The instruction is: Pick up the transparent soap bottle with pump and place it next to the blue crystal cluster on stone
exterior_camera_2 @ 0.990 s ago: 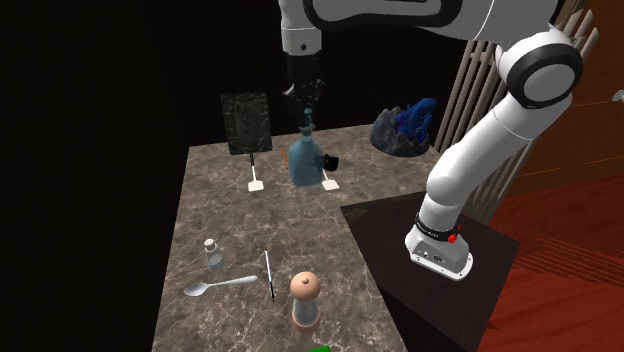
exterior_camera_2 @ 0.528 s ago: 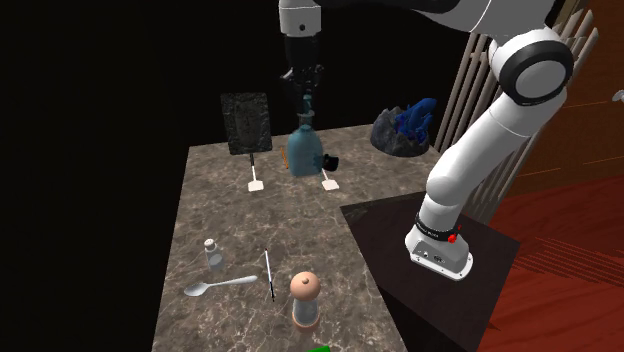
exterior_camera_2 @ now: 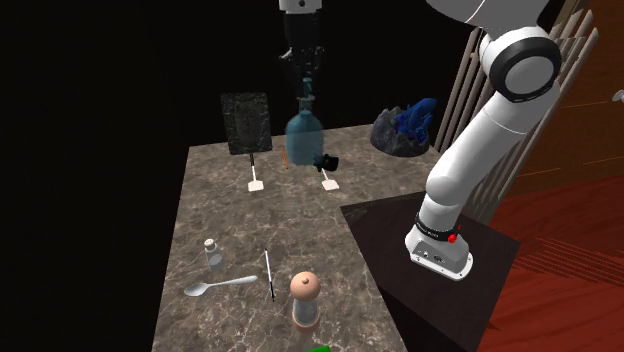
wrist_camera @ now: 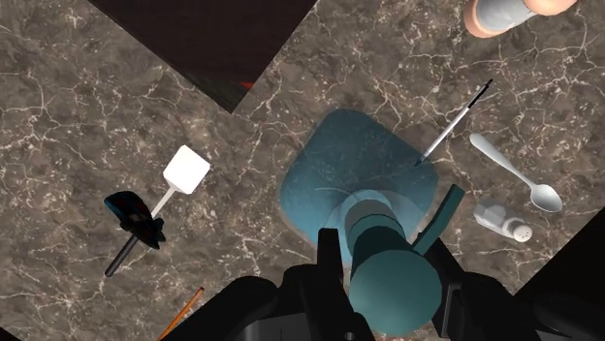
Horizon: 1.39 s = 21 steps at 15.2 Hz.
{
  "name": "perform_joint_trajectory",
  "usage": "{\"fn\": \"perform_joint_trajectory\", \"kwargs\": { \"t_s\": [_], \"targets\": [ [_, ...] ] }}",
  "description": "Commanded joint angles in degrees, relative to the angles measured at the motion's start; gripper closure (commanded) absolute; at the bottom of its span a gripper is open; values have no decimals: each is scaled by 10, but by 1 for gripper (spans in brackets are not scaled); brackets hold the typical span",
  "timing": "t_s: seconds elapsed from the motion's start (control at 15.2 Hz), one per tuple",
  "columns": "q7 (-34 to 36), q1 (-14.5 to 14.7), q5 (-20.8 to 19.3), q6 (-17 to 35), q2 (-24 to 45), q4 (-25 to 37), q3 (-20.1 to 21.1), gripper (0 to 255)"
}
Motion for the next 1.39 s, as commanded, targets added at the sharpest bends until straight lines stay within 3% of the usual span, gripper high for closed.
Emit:
{"fn": "perform_joint_trajectory", "kwargs": {
  "t_s": [0.0,0.13,0.66,1.32],
  "targets": [
    [5,0,-2,-17,10,27,2,255],
    [8,-1,-5,-29,17,46,3,255],
    [-119,-21,-8,-48,-101,-65,-97,255],
    [-266,-39,-70,-74,-187,-136,-217,255]
  ]
}}
